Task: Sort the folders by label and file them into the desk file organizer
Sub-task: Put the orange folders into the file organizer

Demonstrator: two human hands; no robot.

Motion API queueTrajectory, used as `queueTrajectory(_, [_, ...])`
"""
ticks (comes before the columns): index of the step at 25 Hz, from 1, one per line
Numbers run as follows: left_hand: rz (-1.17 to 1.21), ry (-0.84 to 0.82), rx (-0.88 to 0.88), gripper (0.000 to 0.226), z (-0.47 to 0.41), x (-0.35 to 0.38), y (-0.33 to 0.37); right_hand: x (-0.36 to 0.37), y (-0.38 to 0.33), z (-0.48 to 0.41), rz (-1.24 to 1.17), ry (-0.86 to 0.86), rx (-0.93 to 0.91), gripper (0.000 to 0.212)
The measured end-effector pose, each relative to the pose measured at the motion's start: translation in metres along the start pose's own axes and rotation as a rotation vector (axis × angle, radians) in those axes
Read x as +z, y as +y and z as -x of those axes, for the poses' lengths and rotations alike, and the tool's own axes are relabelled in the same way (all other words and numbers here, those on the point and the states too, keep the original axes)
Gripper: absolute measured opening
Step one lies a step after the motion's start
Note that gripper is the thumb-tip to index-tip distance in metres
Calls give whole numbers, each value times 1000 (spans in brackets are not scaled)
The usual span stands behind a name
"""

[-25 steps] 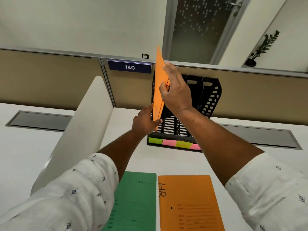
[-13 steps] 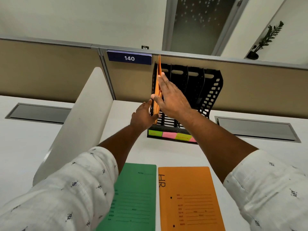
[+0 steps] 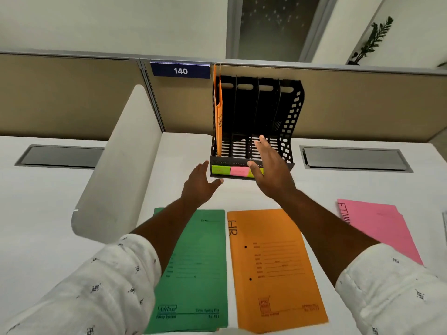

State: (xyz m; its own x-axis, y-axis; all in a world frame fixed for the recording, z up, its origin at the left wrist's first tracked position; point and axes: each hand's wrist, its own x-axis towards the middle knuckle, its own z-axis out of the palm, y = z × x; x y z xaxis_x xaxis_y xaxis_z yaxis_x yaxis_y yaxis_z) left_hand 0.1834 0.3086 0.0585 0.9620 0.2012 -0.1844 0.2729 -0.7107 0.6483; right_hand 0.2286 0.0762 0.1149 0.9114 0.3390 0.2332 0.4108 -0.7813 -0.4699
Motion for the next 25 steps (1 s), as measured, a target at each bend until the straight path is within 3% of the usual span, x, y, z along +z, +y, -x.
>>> queueTrajectory(13, [-58,-219,-88,87,145,93,-28,31,64,216,55,-264,252,65])
queueTrajectory(25, [30,-327,-271,88,191,158,-13,43,110,271,145,-659,442,61])
